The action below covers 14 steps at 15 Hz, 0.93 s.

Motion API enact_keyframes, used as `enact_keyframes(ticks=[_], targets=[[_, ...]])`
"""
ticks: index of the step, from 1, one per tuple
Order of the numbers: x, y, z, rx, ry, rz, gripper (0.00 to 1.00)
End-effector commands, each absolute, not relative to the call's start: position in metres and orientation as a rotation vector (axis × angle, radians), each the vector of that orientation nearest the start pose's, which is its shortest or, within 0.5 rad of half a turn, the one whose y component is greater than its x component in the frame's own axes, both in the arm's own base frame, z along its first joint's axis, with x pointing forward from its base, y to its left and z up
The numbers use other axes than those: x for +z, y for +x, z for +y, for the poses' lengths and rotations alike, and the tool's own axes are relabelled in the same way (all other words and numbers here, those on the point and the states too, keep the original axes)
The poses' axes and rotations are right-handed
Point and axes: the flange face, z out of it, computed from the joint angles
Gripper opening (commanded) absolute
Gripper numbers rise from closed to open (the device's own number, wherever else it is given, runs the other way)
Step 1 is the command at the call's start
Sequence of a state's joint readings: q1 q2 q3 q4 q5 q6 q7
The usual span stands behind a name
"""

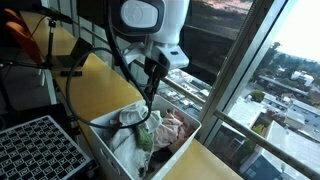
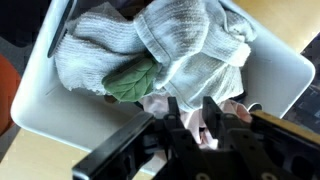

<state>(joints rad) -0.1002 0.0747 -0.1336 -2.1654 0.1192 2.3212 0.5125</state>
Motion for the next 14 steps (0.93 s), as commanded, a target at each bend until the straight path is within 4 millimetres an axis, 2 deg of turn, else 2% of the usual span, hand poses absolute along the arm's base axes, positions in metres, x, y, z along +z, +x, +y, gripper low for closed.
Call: enact_keyframes(ticks=[1, 4, 6, 9, 10, 11, 12, 14], targets=[[0.350, 0.543, -0.098, -0.099, -2.853, 1.081, 0.63], [0.315, 0.546, -0.078, -0.049, -2.884, 1.019, 0.85], [0.291, 0.546, -0.074, 0.029, -2.894, 1.033, 0.98], [0.257, 0.539, -0.080, 0.157, -2.880, 1.076, 1.00], [0.246, 0.537, -0.083, 0.189, -2.878, 1.095, 0.75], [0.239, 0.536, -0.086, 0.209, -2.871, 1.108, 0.75], [0.234, 0.535, -0.088, 0.222, -2.869, 1.118, 0.71], [0.228, 0.535, -0.091, 0.239, -2.858, 1.139, 0.54]])
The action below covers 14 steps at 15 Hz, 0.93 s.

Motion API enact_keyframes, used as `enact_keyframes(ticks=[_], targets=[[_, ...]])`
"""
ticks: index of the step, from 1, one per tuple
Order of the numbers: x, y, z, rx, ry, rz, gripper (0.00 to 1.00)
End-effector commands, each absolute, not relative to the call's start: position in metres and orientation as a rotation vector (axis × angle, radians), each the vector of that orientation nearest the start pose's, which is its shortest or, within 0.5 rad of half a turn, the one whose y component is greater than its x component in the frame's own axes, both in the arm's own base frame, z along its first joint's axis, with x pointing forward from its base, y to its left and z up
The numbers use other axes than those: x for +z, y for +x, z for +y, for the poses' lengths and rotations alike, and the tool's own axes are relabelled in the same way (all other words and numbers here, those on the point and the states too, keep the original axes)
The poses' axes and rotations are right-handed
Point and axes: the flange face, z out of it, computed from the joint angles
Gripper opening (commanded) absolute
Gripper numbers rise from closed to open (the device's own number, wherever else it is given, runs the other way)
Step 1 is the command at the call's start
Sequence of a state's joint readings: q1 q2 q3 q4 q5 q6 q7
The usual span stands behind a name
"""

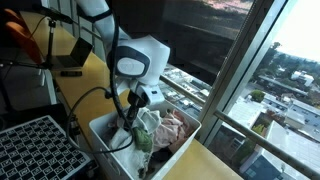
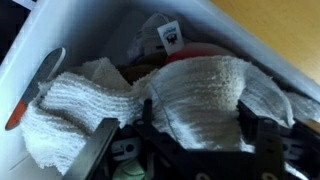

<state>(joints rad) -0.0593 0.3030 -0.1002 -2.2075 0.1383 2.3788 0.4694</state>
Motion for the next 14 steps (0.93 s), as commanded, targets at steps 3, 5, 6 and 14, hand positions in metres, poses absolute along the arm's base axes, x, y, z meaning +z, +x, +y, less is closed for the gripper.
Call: enact_keyframes(ticks=[3, 5, 6, 14], targets=[[0.229, 0.534, -0.094, 0.241, -2.841, 1.161, 0.33], [0.233, 0.535, -0.099, 0.240, -2.826, 1.178, 0.18], [0.237, 0.537, -0.104, 0.239, -2.813, 1.191, 0.12], [0.385, 0.556, -0.136, -0.013, -2.745, 1.239, 0.04]])
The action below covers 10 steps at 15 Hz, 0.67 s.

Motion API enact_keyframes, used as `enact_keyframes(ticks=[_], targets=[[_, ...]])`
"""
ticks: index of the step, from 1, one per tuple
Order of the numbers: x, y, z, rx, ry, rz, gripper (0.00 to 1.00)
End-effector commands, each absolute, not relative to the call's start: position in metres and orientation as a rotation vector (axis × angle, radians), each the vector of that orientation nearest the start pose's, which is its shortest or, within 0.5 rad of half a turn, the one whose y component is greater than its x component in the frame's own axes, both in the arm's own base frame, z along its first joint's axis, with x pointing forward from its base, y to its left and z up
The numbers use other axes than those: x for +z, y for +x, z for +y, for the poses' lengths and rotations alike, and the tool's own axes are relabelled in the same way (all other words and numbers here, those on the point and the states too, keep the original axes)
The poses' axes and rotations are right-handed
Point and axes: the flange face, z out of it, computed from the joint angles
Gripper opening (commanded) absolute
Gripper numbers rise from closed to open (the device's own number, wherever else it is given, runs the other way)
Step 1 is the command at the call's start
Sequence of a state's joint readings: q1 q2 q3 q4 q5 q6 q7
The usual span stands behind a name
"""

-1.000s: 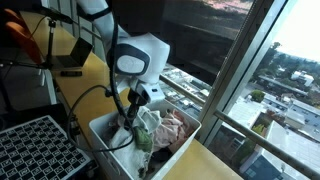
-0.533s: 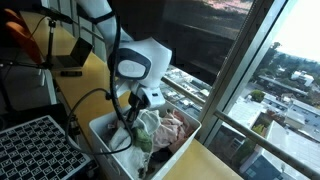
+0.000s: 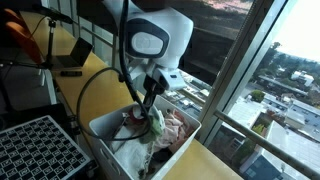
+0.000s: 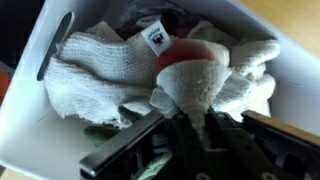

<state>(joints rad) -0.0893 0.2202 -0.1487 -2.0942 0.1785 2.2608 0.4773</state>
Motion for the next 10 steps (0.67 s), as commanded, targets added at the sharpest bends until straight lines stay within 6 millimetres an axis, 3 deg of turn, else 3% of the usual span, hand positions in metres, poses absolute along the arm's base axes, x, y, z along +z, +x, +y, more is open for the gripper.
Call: enact_keyframes(ticks=[1, 3, 5, 10], targets=[[0.412, 0.558, -0.136, -0.080, -2.729, 1.226, 0.04], [0.466, 0.557, -0.130, -0.189, -2.707, 1.195, 0.04], [0.516, 0.549, -0.111, -0.285, -2.694, 1.141, 0.04], [0.602, 0.509, -0.015, -0.397, -2.706, 0.912, 0.04]])
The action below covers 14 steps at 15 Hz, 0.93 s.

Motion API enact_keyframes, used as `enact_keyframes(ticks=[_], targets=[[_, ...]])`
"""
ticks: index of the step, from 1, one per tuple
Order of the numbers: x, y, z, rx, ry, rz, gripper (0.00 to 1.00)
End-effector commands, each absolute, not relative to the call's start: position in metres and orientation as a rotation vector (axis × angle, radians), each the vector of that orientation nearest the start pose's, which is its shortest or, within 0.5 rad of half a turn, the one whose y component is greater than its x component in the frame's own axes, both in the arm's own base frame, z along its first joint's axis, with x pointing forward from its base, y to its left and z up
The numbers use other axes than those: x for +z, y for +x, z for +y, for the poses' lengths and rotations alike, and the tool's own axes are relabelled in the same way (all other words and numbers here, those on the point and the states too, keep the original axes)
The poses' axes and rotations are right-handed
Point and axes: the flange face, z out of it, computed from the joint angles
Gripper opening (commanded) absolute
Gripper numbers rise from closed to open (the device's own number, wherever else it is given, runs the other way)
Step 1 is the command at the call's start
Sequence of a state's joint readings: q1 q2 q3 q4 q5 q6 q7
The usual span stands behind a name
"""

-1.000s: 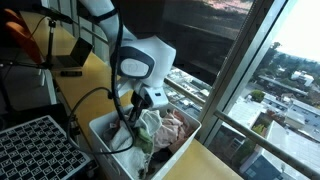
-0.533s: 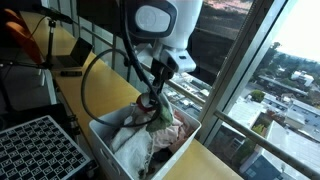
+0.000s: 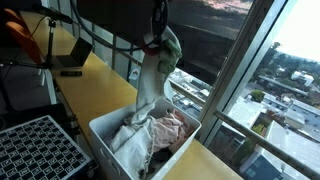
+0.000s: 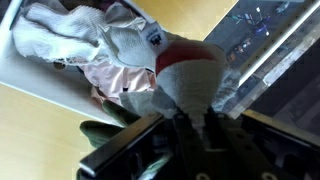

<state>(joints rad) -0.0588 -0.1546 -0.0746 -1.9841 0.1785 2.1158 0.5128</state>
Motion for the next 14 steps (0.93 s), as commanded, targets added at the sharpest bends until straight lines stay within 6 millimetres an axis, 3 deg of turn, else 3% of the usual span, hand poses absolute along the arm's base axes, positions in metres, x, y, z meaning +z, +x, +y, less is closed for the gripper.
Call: enact_keyframes(ticks=[1, 4, 7, 10, 14], targets=[[0.617, 0.500, 0.008, -0.422, -2.709, 0.858, 0.04], [0.656, 0.466, 0.081, -0.477, -2.722, 0.722, 0.04], [0.662, 0.446, 0.131, -0.483, -2.734, 0.643, 0.04], [0.630, 0.441, 0.154, -0.448, -2.769, 0.607, 0.04], [0.575, 0.448, 0.153, -0.379, -2.828, 0.608, 0.04]])
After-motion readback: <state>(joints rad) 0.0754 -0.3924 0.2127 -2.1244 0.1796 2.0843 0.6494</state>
